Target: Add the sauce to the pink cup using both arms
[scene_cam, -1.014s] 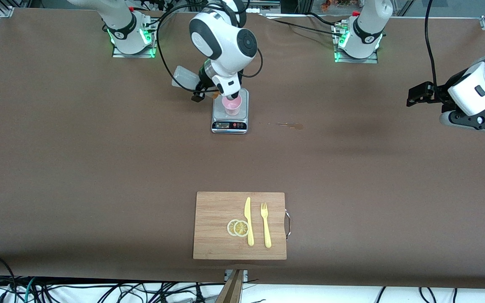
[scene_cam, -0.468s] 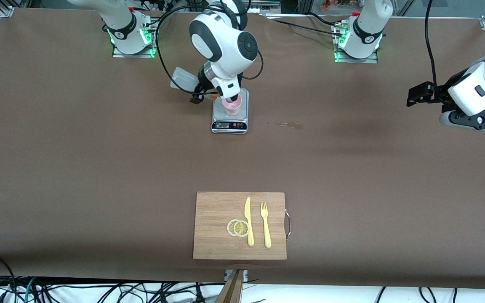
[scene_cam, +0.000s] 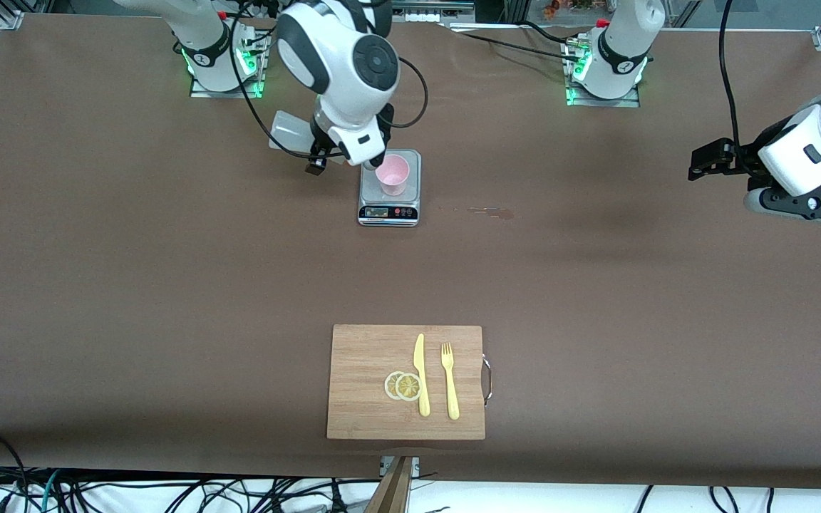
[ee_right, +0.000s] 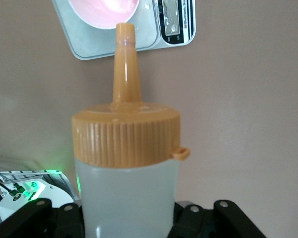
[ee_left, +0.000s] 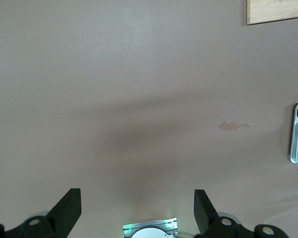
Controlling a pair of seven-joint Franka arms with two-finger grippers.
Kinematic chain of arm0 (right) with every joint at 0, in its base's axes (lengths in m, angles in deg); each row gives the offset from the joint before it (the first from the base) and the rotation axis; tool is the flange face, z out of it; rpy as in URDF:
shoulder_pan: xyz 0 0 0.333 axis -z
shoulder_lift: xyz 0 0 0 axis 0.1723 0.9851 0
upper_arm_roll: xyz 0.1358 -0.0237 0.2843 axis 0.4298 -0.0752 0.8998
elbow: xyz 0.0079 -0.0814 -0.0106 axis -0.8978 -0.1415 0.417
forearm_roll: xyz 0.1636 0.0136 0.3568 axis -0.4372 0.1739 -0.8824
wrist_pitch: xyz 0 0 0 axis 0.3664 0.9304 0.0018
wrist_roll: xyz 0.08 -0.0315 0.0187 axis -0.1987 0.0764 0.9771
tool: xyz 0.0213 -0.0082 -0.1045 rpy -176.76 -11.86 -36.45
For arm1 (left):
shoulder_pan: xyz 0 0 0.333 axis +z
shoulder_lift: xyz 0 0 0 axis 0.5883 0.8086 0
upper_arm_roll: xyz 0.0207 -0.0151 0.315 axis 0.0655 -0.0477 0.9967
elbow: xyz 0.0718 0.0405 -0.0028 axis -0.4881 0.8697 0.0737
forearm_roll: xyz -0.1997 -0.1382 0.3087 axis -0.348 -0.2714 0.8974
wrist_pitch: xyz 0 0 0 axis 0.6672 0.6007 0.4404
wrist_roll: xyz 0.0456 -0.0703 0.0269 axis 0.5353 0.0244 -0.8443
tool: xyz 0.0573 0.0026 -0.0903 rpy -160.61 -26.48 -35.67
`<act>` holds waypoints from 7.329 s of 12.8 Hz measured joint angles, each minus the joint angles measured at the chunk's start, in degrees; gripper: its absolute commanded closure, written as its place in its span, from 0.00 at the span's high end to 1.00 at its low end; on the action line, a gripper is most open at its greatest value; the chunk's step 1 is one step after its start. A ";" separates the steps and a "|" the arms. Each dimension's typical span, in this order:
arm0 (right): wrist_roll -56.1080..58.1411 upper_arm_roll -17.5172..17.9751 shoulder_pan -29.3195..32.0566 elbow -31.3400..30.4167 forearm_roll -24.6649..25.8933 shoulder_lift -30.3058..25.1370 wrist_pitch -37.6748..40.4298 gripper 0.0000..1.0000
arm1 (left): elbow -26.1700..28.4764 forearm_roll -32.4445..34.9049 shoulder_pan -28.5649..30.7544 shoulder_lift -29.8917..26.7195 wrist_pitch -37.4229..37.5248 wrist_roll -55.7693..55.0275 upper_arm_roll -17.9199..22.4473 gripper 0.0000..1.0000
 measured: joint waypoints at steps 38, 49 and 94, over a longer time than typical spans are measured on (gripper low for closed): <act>97.97 -26.03 28.72 11.54 -88.24 40.98 13.94 0.29 | -0.13 0.00 0.00 0.11 0.00 0.00 0.03 1.00; 97.91 -21.99 29.44 8.38 -99.16 43.18 17.34 1.00 | -0.13 0.00 0.00 0.20 0.00 0.00 0.03 1.00; -13.76 -12.98 27.33 18.49 -11.12 -8.24 16.07 1.00 | -0.14 0.00 -0.07 0.31 0.00 -0.13 -0.08 1.00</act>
